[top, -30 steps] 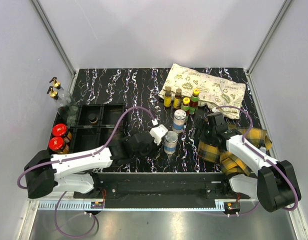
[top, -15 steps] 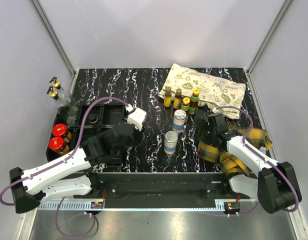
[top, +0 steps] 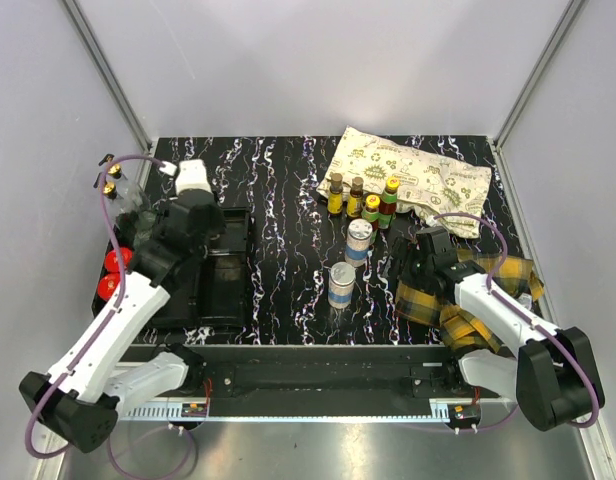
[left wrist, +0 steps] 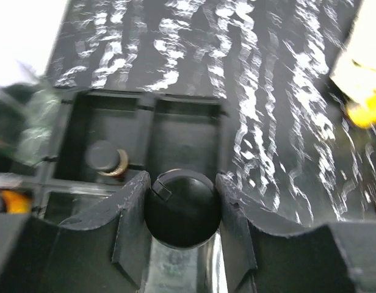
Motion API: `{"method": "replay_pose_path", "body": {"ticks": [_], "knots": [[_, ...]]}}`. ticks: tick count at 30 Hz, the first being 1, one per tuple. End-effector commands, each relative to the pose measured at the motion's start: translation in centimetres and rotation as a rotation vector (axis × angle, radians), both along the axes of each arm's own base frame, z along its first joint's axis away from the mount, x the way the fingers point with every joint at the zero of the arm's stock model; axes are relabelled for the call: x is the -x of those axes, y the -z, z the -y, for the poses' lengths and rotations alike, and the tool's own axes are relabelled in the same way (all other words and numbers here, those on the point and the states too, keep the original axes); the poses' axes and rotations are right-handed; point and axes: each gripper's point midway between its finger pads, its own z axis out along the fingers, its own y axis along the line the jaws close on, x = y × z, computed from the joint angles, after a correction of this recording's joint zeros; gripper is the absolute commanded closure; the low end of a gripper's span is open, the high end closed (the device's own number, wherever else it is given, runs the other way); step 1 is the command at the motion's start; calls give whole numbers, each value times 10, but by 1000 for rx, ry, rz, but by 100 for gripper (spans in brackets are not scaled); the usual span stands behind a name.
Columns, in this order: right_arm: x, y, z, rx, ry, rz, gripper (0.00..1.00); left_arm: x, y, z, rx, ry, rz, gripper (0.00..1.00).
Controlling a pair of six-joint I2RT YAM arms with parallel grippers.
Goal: Organize the condiment bottles
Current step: Place the bottle in the storage box.
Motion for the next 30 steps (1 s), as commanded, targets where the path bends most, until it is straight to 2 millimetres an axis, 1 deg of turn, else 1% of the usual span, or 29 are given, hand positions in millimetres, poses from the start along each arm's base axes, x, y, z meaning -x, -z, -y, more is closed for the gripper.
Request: {"method": "replay_pose_path", "body": {"ticks": [1, 3, 4, 6, 7, 12, 13, 16, 21, 22, 23, 30], "knots": [[-7, -8, 2, -7, 18, 45, 0, -17, -29, -38, 82, -170, 62, 100], [-7, -7, 2, -1, 17, 43, 0, -23, -23, -47, 111, -203, 42, 100], [-8, -7, 2, 1, 16, 40, 0, -26, -20, -63, 122, -253, 38, 100], [-8, -6, 2, 2, 15, 36, 0, -31, -13, -73, 161, -288, 26, 100], [-8, -5, 1, 3, 12, 33, 0, -32, -11, -86, 174, -333, 26, 100], [-9, -3, 1, 6, 7, 23, 0, -43, -7, -108, 222, -437, 53, 100], [-9, -4, 0, 3, 3, 22, 0, -43, -7, -116, 220, -472, 58, 100], [-10, -3, 1, 11, 3, 23, 0, -47, -3, -129, 224, -526, 59, 100], [-11, -1, 1, 15, -2, 15, 0, -52, 7, -139, 226, -575, 50, 100], [-11, -1, 0, 16, -3, 13, 0, -53, 12, -141, 220, -590, 45, 100], [-12, -1, 0, 14, -5, 13, 0, -54, 13, -148, 219, -611, 49, 100], [-11, 4, -1, 17, -10, 1, 0, -57, 37, -162, 202, -681, 4, 100]]}}
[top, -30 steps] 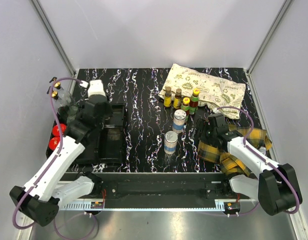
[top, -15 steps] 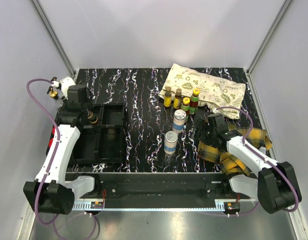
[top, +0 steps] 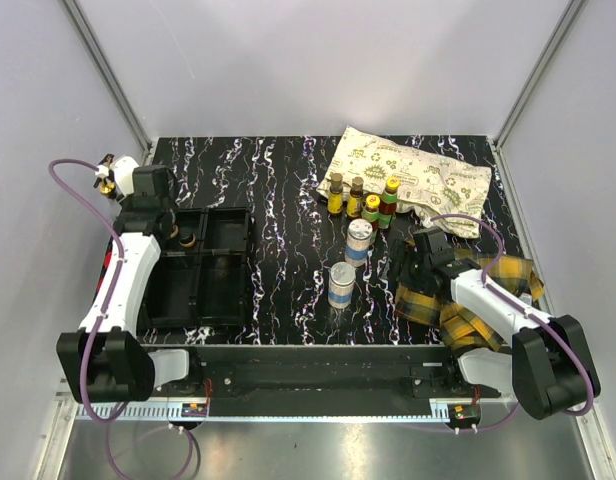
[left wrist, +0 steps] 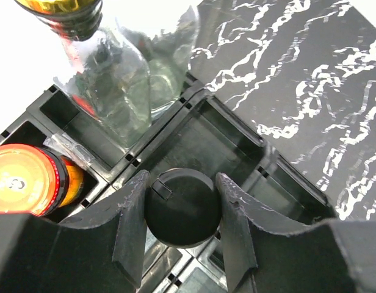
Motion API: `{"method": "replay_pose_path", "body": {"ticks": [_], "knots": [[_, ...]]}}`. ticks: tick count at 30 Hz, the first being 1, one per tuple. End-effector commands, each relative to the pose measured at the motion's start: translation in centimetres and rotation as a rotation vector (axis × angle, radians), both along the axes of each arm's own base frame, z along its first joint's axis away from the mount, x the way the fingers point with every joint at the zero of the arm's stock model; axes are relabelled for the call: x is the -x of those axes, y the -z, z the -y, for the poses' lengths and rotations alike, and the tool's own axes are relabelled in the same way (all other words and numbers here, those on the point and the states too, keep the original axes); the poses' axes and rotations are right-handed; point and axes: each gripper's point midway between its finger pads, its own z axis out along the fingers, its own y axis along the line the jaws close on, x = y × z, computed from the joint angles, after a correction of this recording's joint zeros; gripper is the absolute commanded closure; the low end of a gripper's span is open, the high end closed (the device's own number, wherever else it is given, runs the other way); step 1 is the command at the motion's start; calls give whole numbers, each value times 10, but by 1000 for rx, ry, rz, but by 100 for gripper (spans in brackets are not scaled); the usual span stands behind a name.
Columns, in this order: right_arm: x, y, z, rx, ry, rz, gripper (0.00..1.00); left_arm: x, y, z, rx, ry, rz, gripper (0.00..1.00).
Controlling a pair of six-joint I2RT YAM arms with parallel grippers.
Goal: Organize the condiment bottles
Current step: Place the bottle in the storage box.
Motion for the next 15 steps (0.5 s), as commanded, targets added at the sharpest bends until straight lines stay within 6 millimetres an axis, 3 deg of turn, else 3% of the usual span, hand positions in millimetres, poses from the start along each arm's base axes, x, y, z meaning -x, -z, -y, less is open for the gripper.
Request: {"method": "replay_pose_path", "body": {"ticks": [1, 6, 15], "knots": [[-14, -11, -2, -7, -2, 52, 0, -11, -5, -16, -17, -85, 65, 100], [-13, -8, -3, -6, -2, 41, 0, -18, 6, -18, -14, -86, 44, 100], [-14, -6, -4, -10, -6, 37, 0, -17, 45, -18, 1, -94, -38, 100]]}}
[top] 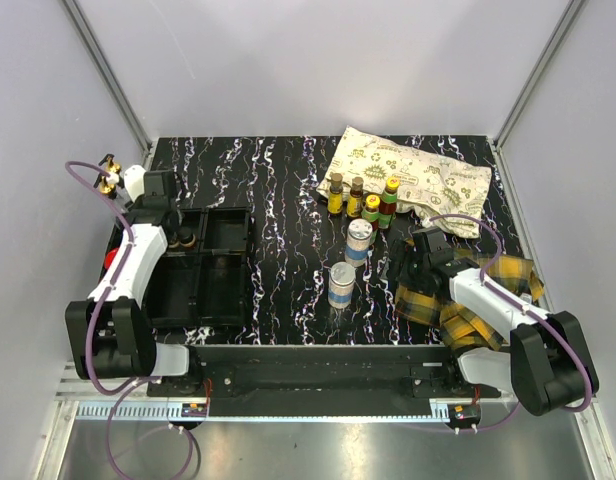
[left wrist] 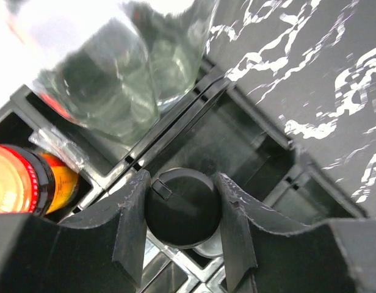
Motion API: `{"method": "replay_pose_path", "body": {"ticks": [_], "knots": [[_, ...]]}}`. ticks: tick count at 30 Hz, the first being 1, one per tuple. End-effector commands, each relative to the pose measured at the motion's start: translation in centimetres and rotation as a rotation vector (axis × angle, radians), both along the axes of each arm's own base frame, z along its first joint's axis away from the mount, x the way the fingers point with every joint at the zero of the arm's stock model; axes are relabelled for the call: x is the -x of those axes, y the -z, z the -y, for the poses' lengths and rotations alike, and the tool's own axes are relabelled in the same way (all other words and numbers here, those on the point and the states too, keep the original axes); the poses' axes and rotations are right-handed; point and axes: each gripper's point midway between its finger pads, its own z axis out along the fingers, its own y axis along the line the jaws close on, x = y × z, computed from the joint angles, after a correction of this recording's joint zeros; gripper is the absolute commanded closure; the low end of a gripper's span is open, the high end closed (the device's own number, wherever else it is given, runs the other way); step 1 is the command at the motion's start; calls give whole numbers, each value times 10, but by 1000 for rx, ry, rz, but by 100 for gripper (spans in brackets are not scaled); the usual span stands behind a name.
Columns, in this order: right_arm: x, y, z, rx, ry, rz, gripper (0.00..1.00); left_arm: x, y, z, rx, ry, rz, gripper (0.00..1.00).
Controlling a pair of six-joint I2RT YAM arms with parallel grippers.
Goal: Organize the condiment bottles
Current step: Place the bottle in the storage box.
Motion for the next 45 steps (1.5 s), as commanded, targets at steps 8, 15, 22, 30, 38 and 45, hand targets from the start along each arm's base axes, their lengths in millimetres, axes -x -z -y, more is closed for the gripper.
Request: {"method": "replay_pose_path", "body": {"ticks": [8, 15, 22, 30, 38, 45], "knots": [[-11, -8, -2, -10, -2, 39, 0, -3, 24, -7, 5, -65, 12, 100], [-10, -7, -2, -9, -5, 38, 0, -3, 52, -9, 3, -79, -37, 94], [-10, -7, -3, -10, -6, 38, 0, -5, 55, -9, 0, -74, -28, 89], [-10, -6, -2, -9, -6, 35, 0, -5, 56, -8, 2, -67, -29, 73], [-12, -8, -3, -12, -8, 39, 0, -7, 56, -7, 0, -59, -33, 51], [-12, -7, -3, -11, -7, 38, 0, -8, 56, -8, -3, -58, -37, 45]]}}
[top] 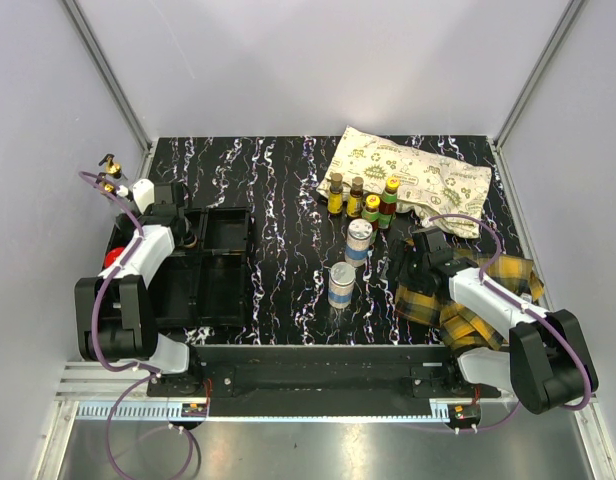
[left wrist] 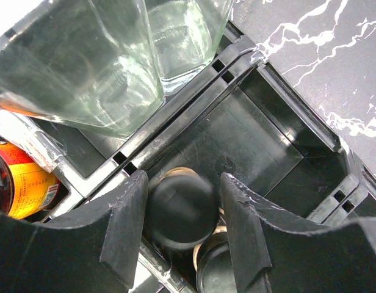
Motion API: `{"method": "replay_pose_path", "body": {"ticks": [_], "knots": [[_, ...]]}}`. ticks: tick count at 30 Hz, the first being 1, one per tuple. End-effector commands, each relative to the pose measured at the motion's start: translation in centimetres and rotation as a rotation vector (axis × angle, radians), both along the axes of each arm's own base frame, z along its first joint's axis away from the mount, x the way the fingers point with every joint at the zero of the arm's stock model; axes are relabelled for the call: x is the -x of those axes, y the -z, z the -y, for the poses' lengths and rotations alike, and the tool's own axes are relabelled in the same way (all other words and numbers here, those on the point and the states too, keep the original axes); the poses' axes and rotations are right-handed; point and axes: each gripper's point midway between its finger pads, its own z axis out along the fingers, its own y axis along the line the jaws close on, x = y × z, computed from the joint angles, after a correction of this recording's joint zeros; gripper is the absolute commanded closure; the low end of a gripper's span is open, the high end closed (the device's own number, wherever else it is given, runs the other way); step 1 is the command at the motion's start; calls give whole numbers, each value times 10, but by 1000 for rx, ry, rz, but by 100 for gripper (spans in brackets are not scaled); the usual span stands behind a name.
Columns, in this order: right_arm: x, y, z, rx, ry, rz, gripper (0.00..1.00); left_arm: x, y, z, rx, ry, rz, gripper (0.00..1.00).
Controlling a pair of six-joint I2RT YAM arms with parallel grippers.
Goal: Organize the condiment bottles
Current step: Place the bottle in the storage box.
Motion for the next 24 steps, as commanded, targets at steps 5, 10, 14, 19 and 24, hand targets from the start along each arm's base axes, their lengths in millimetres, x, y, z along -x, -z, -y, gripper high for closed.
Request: {"method": "replay_pose_path", "body": {"ticks": [5, 10, 14, 19, 24], "knots": [[-11, -8, -3, -11, -7, 35, 0, -9, -9, -6, -24, -16, 40, 44], [-11, -7, -3, -8, -10, 31, 0, -6, -21, -4, -20, -9, 63, 34], [-12, -8, -3, -10, -7, 32, 0, -2, -34, 0, -13, 5, 93, 18], [-13, -8, -4, -13, -9, 34, 0, 2, -51, 2, -13, 16, 120, 6], [-14, -12, -4, -19, 0, 36, 0, -1, -67, 15, 28, 77, 151, 1]]}}
